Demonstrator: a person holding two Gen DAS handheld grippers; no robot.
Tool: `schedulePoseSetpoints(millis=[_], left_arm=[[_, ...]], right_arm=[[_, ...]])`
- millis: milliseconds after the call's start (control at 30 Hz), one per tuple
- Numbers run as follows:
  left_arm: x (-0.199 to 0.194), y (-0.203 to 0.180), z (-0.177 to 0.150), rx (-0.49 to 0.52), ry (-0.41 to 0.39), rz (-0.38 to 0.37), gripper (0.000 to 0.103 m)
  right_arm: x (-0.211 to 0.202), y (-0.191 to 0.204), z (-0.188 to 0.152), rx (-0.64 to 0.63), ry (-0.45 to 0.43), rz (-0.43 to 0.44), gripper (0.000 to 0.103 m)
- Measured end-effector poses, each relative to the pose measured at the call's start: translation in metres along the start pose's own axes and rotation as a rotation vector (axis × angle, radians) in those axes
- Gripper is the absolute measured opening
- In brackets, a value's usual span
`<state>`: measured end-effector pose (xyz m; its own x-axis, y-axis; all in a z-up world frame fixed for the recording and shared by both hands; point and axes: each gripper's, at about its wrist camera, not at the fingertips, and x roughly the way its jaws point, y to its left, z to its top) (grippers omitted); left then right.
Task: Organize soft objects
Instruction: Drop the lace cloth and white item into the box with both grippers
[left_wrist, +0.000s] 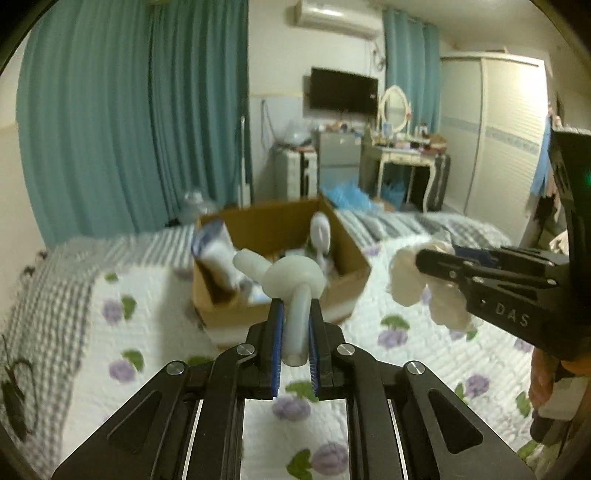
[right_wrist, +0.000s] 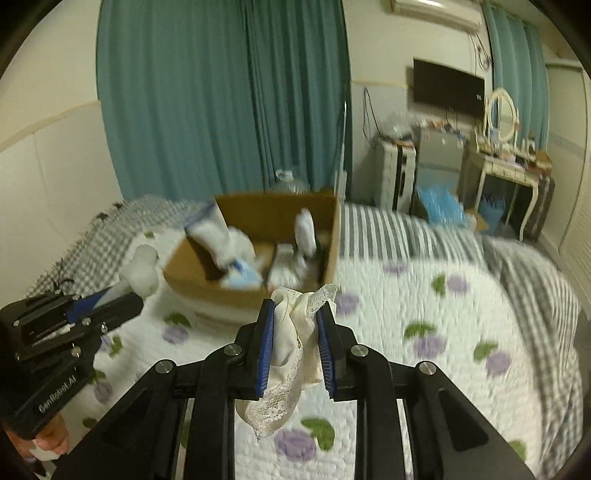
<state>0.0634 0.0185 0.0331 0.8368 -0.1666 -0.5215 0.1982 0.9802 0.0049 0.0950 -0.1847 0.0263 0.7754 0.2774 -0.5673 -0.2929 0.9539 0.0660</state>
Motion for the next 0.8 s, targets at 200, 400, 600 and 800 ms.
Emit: schedulePoseSetpoints(millis=[200,400,600,800], left_arm=[[0.016,0.016,0.026,0.000,-0.021,0.011,0.012],[0.079,0.035,0.026,-0.025,0.049,-0.019,0.011],[0.125,0.037,0.018,0.025,0.062,-0.010,0.013],[0.151,0.043,0.016,0.041,0.079,0.109,0.028]], right_arm=[[0.009,0.016,0.049,-0.047,-0.036,0.026,0.022],[0.071,0.021,0.065,-0.061,0.025,0.045,0.022],[0.132,0.010,0.052,-0.028,0.077,0.064,0.022],[0.158,-0.004,0.049,0.014,0.063,0.046,0.035]])
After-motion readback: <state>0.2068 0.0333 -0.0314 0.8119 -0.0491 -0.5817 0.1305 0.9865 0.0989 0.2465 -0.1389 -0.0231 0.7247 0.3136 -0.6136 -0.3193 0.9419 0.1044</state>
